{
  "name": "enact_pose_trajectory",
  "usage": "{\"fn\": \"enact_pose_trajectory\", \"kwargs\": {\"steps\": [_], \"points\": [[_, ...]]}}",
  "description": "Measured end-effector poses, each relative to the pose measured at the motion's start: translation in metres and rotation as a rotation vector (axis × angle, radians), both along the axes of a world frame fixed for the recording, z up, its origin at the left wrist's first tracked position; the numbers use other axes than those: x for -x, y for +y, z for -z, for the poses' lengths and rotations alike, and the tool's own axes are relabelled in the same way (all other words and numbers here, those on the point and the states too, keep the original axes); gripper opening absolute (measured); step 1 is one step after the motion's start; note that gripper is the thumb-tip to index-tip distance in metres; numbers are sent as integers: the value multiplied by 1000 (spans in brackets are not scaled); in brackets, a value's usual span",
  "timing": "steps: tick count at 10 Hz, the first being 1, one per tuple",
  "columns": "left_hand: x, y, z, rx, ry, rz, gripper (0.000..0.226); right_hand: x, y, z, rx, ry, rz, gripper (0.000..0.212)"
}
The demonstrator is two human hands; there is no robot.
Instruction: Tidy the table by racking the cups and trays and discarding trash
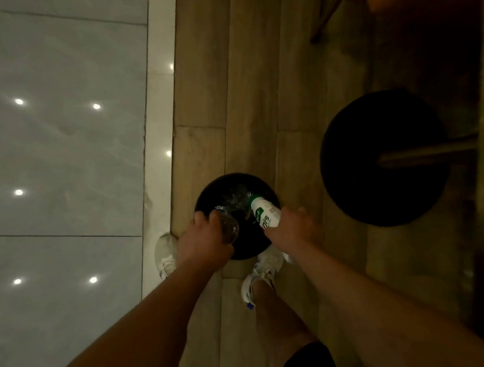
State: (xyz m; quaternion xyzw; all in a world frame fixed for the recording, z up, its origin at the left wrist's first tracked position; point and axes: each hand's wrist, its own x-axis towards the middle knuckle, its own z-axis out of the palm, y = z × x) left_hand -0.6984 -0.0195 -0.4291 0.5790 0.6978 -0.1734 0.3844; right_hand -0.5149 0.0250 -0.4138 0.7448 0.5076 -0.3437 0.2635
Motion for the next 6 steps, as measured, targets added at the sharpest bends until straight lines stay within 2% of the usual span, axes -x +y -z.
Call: {"fn": "enact_pose_trajectory", "kwargs": {"steps": [1, 3, 4, 5, 6], "points": [[-4, 3, 35, 3, 46, 22, 78, 8, -2, 33, -37, 16, 47, 60], [-18, -2, 61, 68, 42, -68, 96, 17, -19, 56, -114, 182, 116, 50], [-19, -7, 59, 80, 29, -61, 87, 14, -27, 58, -50, 231, 144, 47], [-14, -10, 50, 90, 9, -39, 69, 7, -34, 53, 35, 242, 150, 51], [-12, -7, 43, 95, 17, -37, 57, 7, -31, 49, 47, 222, 128, 51]]}}
